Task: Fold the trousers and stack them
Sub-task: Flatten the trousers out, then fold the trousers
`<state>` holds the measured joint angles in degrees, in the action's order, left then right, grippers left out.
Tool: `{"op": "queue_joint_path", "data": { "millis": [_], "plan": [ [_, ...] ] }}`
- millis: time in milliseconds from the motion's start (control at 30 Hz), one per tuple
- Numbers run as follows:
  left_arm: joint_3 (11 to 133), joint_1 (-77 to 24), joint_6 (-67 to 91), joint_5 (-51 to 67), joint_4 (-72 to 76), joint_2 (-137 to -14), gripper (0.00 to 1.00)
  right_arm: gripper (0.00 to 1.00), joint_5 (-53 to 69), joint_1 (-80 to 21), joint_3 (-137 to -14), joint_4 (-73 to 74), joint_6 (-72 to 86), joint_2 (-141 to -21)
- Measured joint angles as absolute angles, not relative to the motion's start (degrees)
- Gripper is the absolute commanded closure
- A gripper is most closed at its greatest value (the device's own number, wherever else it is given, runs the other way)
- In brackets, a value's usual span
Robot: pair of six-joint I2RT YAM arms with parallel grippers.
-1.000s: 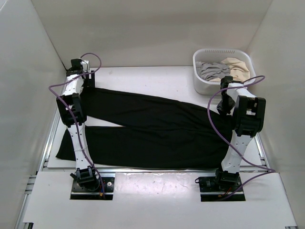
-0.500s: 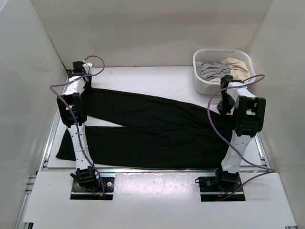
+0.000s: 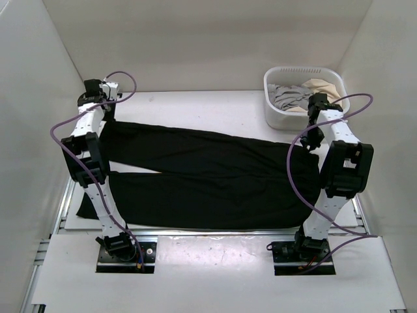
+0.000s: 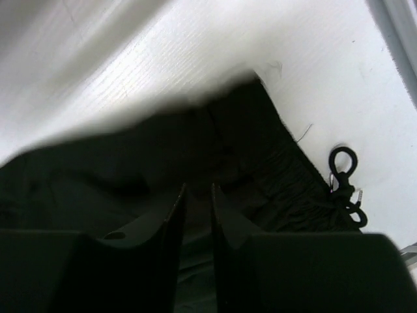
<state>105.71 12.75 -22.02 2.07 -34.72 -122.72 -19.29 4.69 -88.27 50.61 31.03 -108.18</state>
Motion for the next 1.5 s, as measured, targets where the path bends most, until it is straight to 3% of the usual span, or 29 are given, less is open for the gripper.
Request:
{"op": "queue_joint_path", "data": {
  "millis": [33,100,167,233,267,367,400,467,500,567,600,633,667,800,833,900,933,1067,1133,1500],
  "plan": [
    [105.1,12.7,-22.0,2.2,-34.7,-122.0,0.85,0.76,-19.1,4.7,-88.1,50.6,31.0,-108.4],
    [103.9,12.6,-22.0,2.6,-34.8,-121.5,0.85,0.91,-18.8,4.7,-87.2,50.4,31.0,-108.5],
    [102.9,12.5,-22.0,2.8,-35.0,-121.5,0.85,0.89,-18.6,4.6,-86.0,49.9,31.4,-108.4],
    [101.8,12.4,-22.0,3.0,-35.5,-121.5,0.85,0.67,-18.4,4.8,-84.8,49.3,31.8,-108.4],
    [101.4,12.4,-22.0,3.1,-35.8,-121.5,0.85,0.47,-18.2,4.8,-84.3,49.3,32.1,-108.4],
    [100.9,12.3,-22.1,3.1,-36.2,-121.5,0.85,0.24,-18.4,5.2,-84.1,49.3,32.2,-108.4],
    [101.0,12.3,-22.2,3.1,-36.4,-121.5,0.85,0.22,-18.6,5.3,-84.1,49.2,32.3,-108.4],
    [102.0,12.3,-22.2,3.0,-36.6,-121.9,0.77,0.18,-19.1,5.8,-84.2,49.1,32.3,-109.0],
    [103.6,12.3,-22.1,3.0,-36.9,-122.7,0.68,0.16,-19.3,6.2,-84.2,48.8,32.3,-109.6],
    [107.1,12.3,-21.7,2.7,-36.8,-124.8,0.61,0.16,-19.5,7.3,-84.4,47.9,32.4,-111.5],
    [108.9,12.3,-21.4,2.5,-36.4,-126.1,0.55,0.16,-19.5,7.8,-84.5,47.5,32.4,-112.8],
    [110.5,12.3,-21.1,2.3,-36.2,-127.4,0.39,0.16,-19.4,8.3,-84.7,47.1,32.3,-114.0],
    [111.9,12.3,-21.2,2.3,-36.0,-128.6,0.31,0.16,-19.4,8.7,-84.8,46.7,32.3,-115.3],
    [114.6,12.3,-20.1,1.8,-35.9,-132.4,0.11,0.28,-18.8,9.5,-87.1,45.9,32.6,-118.1],
    [115.0,12.3,-19.9,1.8,-36.1,-133.1,0.09,0.43,-18.8,9.5,-87.3,45.9,32.7,-118.3],
    [115.7,12.3,-19.4,1.7,-36.2,-134.4,0.03,0.63,-19.1,9.4,-87.2,45.4,33.0,-118.5],
    [116.0,12.3,-19.2,1.8,-36.3,-134.9,0.01,0.79,-19.2,9.3,-87.2,45.1,33.3,-118.6],
    [119.2,12.6,-17.5,1.9,-36.8,-138.0,0.0,0.94,-19.9,9.2,-87.2,45.2,34.2,-118.8],
    [121.1,12.7,-16.4,2.0,-36.8,-139.9,0.0,0.98,-20.2,9.2,-86.9,45.0,34.3,-118.7],
    [130.9,13.1,-11.8,2.3,-34.2,-147.6,0.0,0.98,-21.4,8.4,-86.0,44.4,33.0,-118.1]
  ]
}}
